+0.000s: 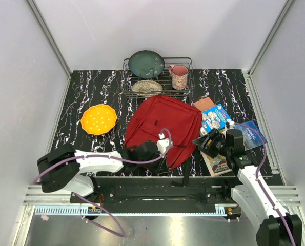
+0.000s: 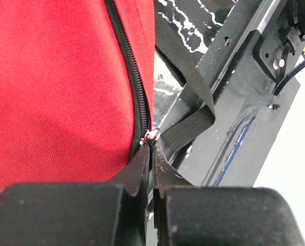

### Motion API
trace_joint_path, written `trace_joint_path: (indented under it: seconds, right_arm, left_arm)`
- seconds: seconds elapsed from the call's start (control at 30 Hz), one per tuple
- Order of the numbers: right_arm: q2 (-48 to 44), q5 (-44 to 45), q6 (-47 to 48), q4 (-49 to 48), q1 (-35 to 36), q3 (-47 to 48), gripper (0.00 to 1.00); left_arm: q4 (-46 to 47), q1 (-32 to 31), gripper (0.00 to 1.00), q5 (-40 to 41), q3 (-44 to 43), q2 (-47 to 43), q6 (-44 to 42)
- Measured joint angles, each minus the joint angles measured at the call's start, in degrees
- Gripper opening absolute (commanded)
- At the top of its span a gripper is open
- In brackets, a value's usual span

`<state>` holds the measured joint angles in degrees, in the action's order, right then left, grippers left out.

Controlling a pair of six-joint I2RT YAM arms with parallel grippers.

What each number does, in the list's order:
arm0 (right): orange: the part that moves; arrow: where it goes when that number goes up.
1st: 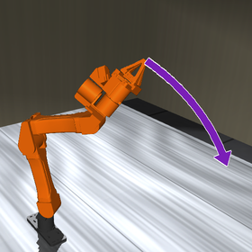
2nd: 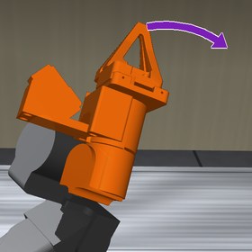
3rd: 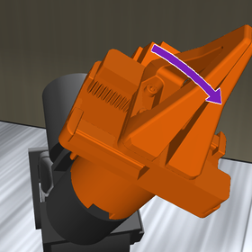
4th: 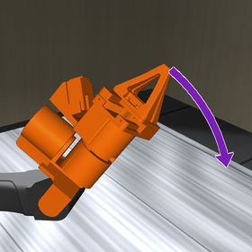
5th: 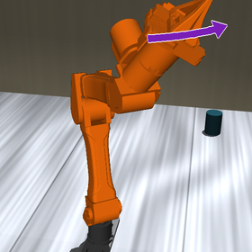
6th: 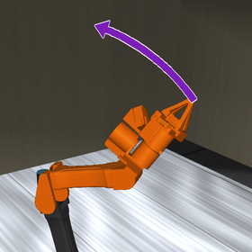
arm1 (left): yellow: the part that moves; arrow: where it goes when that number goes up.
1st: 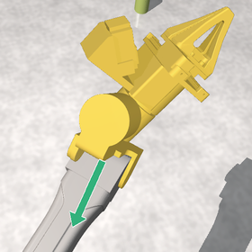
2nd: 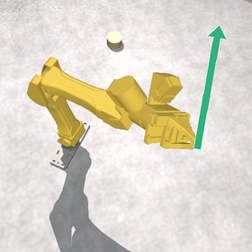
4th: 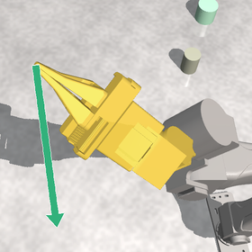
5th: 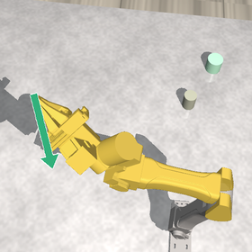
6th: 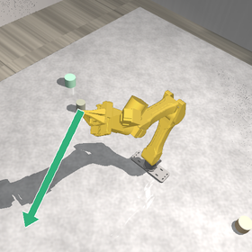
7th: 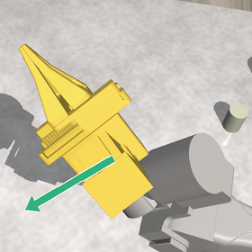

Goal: Pack the student bag
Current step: Unzip the student bag at the center of the board.

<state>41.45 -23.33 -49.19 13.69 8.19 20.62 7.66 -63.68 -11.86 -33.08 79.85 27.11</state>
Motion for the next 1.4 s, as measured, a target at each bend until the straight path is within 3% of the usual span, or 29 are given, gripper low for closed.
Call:
trace_joint_path:
  seconds: [0.23,0.33,0.53,0.57,0.67,0.7,0.97,1.2,1.4]
  right_arm:
    - [-1.6,-1.8,-2.0,6.0,3.4,-4.0,0.6]
    - [1.5,-1.5,-2.8,5.1,6.1,-4.0,0.54]
    - [9.6,-0.7,-3.5,0.9,11.0,-4.0,0.5]
    - [10.8,-0.3,-3.6,0.4,11.5,-4.0,0.32]
    - [14.6,0.3,-3.1,-1.3,12.5,-3.4,0.05]
    - [15.3,0.5,-3.1,-1.6,12.6,-3.1,0.01]
    - [11.8,6.5,0.0,2.3,13.1,2.0,0.0]
    - [12.6,12.3,6.0,6.3,13.2,9.6,0.0]
    - [15.8,11.7,8.8,7.7,11.6,10.4,0.0]
  left_arm:
    - [0.6,-3.8,0.0,1.4,-4.2,5.0,0.1]
    - [0.7,-4.5,0.0,1.7,-4.7,5.4,0.4]
    - [0.6,-5.7,0.0,2.7,-6.6,5.9,0.4]
    - [0.7,-5.9,0.0,2.7,-6.8,5.9,0.4]
    - [0.7,-6.2,0.0,3.1,-7.0,6.1,0.4]
    - [0.6,-6.2,0.0,3.4,-7.0,6.1,0.4]
    - [-0.3,-6.3,0.0,7.5,-6.6,4.9,1.3]
    - [-0.8,-6.3,0.0,13.9,-1.6,-3.4,2.9]
    - [-5.4,-6.2,0.0,23.5,1.6,-9.5,6.6]
